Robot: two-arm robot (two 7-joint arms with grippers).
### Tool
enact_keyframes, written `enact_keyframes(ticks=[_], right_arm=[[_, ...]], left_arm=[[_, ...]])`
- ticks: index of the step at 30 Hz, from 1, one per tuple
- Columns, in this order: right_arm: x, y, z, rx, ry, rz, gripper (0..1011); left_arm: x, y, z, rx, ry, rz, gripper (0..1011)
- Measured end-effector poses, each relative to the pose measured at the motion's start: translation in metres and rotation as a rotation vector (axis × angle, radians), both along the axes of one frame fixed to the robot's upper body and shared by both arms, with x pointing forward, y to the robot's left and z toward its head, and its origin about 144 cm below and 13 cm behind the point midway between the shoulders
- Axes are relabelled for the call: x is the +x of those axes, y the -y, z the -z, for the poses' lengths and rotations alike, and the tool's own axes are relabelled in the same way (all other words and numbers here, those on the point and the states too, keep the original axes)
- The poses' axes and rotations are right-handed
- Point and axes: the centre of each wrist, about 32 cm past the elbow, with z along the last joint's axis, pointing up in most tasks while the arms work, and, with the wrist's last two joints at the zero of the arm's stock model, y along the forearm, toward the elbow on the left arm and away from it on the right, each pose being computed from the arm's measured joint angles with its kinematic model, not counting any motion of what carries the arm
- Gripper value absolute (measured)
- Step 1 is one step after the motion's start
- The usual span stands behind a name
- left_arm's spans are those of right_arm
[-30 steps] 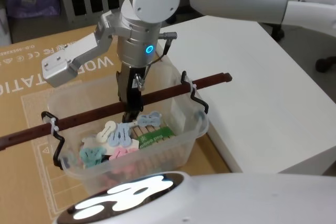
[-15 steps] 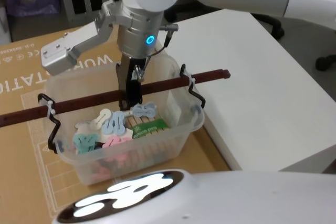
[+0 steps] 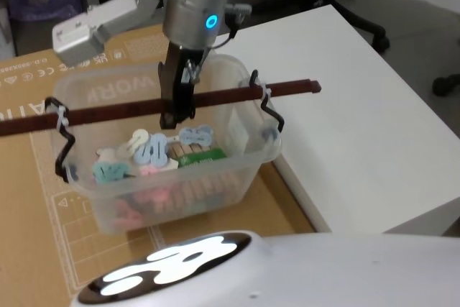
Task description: Use one hand to grasp the basket and place it at the designated location.
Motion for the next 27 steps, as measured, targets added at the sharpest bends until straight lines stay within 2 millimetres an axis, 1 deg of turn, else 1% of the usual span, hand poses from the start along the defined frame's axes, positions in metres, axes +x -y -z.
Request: enact_keyframes(ticks=[7, 14, 19, 20, 21, 24, 27], right_arm=[[0.002, 0.013, -0.022, 0.028, 0.003, 0.015, 0], [0.006, 0.024, -0.037, 0.045, -0.003, 0.043, 0], [0.012, 0.033, -0.045, 0.046, -0.005, 0.081, 0], [0.014, 0.038, -0.048, 0.049, -0.004, 0.098, 0], [0.014, 0.038, -0.048, 0.049, -0.004, 0.098, 0], [0.02, 0.048, -0.053, 0.056, -0.003, 0.132, 0], [0.023, 0.055, -0.056, 0.062, -0.001, 0.152, 0]], left_arm=[[0.0, 0.0, 0.0, 0.0, 0.0, 0.0, 0], [0.0, 0.0, 0.0, 0.0, 0.0, 0.0, 0], [0.0, 0.0, 0.0, 0.0, 0.0, 0.0, 0], [0.0, 0.0, 0.0, 0.0, 0.0, 0.0, 0], [0.0, 0.0, 0.0, 0.0, 0.0, 0.0, 0], [0.0, 0.0, 0.0, 0.0, 0.0, 0.0, 0], [0.0, 0.0, 0.0, 0.0, 0.0, 0.0, 0]])
